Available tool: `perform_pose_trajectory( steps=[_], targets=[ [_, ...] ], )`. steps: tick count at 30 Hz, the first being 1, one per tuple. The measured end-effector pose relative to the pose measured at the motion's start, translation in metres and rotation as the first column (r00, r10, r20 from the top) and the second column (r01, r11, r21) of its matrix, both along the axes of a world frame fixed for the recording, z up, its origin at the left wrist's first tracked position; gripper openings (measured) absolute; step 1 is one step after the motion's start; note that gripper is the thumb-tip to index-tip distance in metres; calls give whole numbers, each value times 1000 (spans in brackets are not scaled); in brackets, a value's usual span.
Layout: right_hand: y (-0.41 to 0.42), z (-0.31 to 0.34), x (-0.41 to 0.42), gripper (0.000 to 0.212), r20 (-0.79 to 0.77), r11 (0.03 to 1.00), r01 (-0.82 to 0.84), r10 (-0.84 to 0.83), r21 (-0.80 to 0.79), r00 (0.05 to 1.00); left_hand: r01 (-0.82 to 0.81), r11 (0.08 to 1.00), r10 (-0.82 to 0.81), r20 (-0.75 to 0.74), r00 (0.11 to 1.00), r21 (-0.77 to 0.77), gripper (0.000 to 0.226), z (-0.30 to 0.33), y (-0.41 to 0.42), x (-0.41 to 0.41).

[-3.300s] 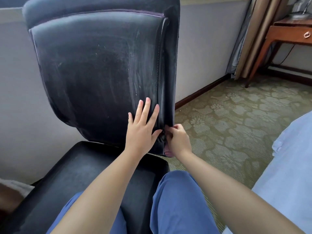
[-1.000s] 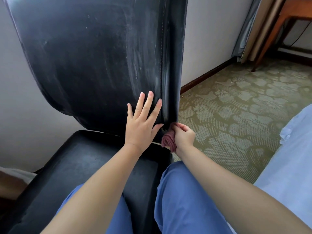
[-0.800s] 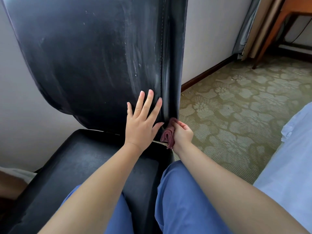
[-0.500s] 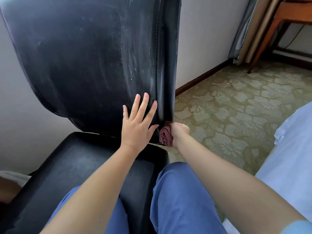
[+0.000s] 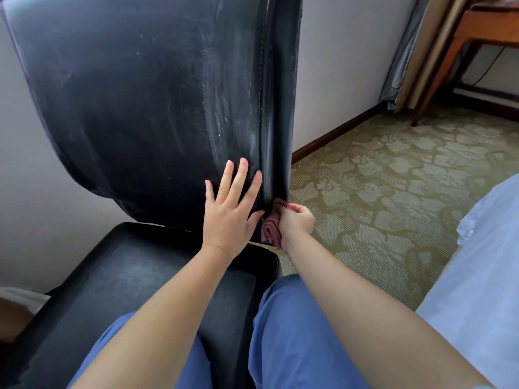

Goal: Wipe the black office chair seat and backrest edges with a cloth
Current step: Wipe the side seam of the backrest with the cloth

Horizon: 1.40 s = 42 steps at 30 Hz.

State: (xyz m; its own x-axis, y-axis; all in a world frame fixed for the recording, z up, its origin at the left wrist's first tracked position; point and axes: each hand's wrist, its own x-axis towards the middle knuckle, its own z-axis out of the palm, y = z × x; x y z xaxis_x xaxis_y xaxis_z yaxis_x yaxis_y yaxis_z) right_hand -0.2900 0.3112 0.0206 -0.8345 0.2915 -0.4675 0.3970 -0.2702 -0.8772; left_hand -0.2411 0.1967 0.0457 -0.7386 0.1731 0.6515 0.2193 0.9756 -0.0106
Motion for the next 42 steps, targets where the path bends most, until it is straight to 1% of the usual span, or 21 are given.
perform_pose_trajectory(
  steps=[3, 6, 8, 10, 12, 14, 16, 22, 25, 30, 33, 34, 36, 37, 38, 42],
  targets=[
    [2, 8, -3, 16, 38, 998, -56, 55, 14, 998, -17, 1000, 17, 14, 1000, 8, 85, 0, 1, -1],
    [8, 11, -6, 15, 90, 991, -110, 103, 73, 991, -22, 1000, 22, 12, 1000, 11, 85, 1, 2, 1],
    [14, 8, -3, 10, 130, 989, -122, 110, 85, 985, -15, 1000, 15, 9, 1000, 5, 83, 1, 1, 4],
    [18, 2, 1, 16, 85, 987, -126, 118, 96, 989, -8, 1000, 8, 13, 1000, -3, 83, 2, 1, 5],
    [17, 3, 5, 18, -10, 988, -120, 122, 97, 993, -5, 1000, 5, 10, 1000, -6, 83, 1, 2, 5],
    [15, 6, 6, 18, -90, 996, -65, 70, 63, 993, -1, 1000, 1, 5, 1000, -1, 83, -1, 4, 5],
    [12, 6, 7, 17, -120, 998, -16, 22, 56, 993, 4, 1000, -4, 0, 1000, 5, 82, -2, 4, 5],
    [4, -5, 1, 14, 35, 996, -35, 32, 87, 999, -3, 1000, 3, 1, 1000, 7, 82, -2, 2, 1],
    [2, -5, -5, 12, 62, 990, -64, 56, 128, 996, -13, 1000, 13, 1, 1000, 10, 82, -2, 1, -1],
    [-3, -6, -7, 8, 77, 971, -69, 53, 228, 996, -38, 999, 38, 18, 999, 11, 83, -1, 3, -1],
    [-1, -7, -8, 10, 85, 946, -122, 100, 300, 991, -56, 998, 56, 23, 998, 11, 83, 1, 4, 0],
    [2, -6, -8, 10, 85, 924, -157, 136, 347, 987, -57, 998, 57, 23, 998, 15, 83, 1, 4, 0],
    [7, -3, -7, 8, 85, 837, -243, 232, 491, 969, -57, 998, 56, 22, 998, 19, 83, 1, 4, 3],
    [9, -1, -5, 7, 72, 803, -256, 259, 538, 963, -55, 998, 55, 23, 998, 17, 83, 1, 4, 4],
    [12, 1, -2, 6, 49, 792, -256, 276, 555, 960, -54, 998, 54, 26, 998, 15, 83, 2, 4, 5],
    [18, 25, 8, 6, -146, 853, -169, 273, 493, 951, -62, 998, 61, 46, 997, 15, 85, 5, 8, 8]
  ],
)
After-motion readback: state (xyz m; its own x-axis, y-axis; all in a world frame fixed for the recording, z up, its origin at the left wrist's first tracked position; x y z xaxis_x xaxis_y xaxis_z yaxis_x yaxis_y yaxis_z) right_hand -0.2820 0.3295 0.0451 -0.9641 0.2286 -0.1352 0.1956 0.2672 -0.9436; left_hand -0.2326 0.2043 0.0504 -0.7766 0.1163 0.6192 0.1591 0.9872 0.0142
